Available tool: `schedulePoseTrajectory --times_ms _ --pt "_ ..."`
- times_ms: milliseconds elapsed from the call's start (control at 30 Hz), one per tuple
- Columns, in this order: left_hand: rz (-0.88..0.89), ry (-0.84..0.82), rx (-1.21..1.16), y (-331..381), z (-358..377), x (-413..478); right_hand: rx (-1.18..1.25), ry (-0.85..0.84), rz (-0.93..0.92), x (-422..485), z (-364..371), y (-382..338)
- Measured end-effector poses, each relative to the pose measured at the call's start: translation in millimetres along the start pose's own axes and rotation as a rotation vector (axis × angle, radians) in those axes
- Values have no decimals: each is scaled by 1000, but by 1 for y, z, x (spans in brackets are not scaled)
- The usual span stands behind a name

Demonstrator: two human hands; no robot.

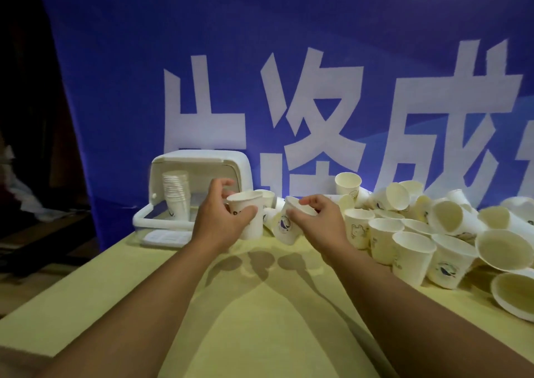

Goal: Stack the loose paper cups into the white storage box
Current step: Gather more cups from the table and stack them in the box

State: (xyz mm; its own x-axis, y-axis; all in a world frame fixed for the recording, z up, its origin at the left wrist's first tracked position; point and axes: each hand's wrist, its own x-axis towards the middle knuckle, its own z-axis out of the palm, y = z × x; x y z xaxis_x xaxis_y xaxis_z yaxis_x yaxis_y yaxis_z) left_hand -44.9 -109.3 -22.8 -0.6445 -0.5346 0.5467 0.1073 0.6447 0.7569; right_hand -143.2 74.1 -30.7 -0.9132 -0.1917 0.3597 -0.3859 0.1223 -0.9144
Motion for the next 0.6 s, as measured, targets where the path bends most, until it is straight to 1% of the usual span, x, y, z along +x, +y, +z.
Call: schedulePoseTrajectory --times_ms 200,367,500,600 --pt "-40 151 -127 -28 -26 57 163 51 15 35 56 1" --pt "-49 251 -220 -57 -27 70 317 96 31 59 91 -9" --pt "-51 170 -154 -72 -21 73 440 102 27 73 111 -13" --pt "-76 110 -70 -79 -19 73 462 127 37 77 123 -12"
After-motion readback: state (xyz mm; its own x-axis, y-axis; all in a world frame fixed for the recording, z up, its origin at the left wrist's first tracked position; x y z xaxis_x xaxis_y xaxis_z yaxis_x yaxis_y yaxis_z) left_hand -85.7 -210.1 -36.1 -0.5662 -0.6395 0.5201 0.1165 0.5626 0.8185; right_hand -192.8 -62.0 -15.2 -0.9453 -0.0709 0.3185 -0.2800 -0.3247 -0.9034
